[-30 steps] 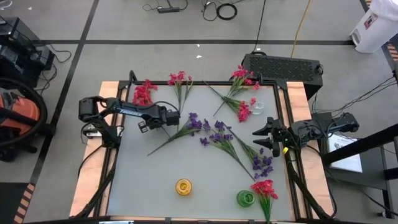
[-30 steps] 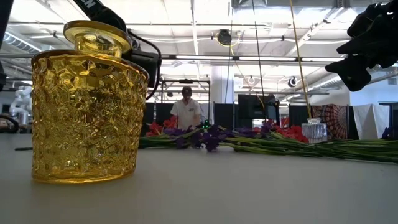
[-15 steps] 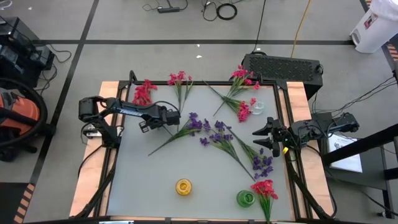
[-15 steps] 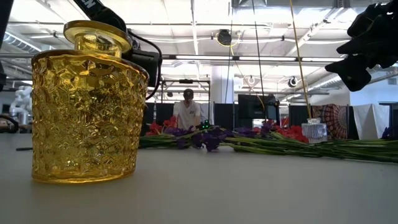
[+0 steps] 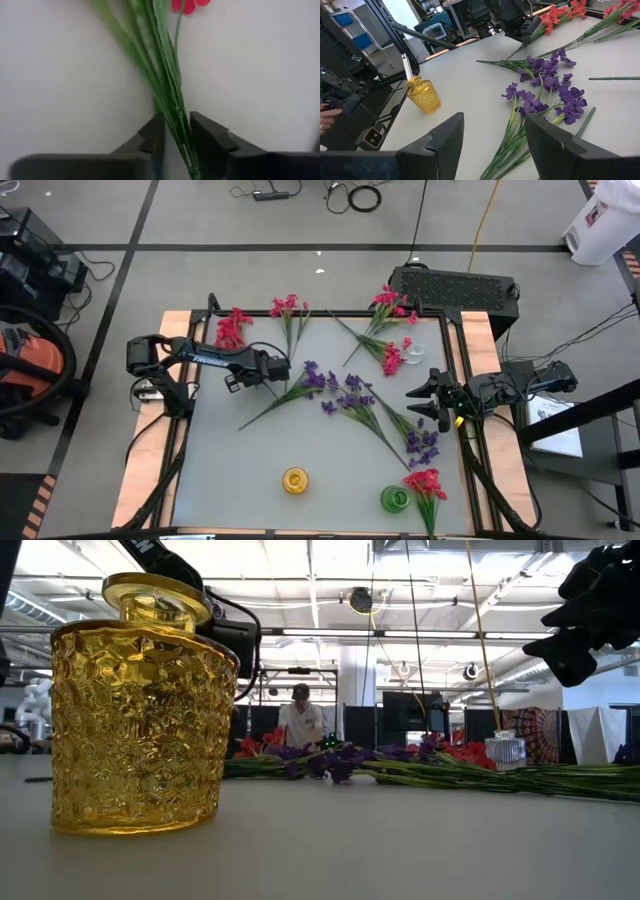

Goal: Sort flowers into vase by color
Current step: Put the bottom left red flower into the transparent vase

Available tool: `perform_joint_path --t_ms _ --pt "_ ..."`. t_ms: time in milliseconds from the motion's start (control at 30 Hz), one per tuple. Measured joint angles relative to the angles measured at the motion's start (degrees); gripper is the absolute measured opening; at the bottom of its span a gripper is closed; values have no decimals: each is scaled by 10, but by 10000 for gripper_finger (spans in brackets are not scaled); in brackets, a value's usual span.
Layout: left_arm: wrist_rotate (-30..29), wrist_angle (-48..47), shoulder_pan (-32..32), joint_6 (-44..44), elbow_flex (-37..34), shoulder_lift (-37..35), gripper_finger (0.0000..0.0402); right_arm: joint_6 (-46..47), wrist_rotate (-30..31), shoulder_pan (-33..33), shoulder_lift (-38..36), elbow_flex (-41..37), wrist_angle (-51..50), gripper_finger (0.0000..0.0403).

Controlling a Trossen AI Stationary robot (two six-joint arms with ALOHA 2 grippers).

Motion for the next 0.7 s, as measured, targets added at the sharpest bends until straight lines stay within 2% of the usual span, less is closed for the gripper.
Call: perform_joint_path --t_ms 133,700 --pt "3 3 0 12 0 0 15 0 0 0 0 0 0 203" --pt "7 3 0 12 0 0 13 0 0 0 0 0 0 203"
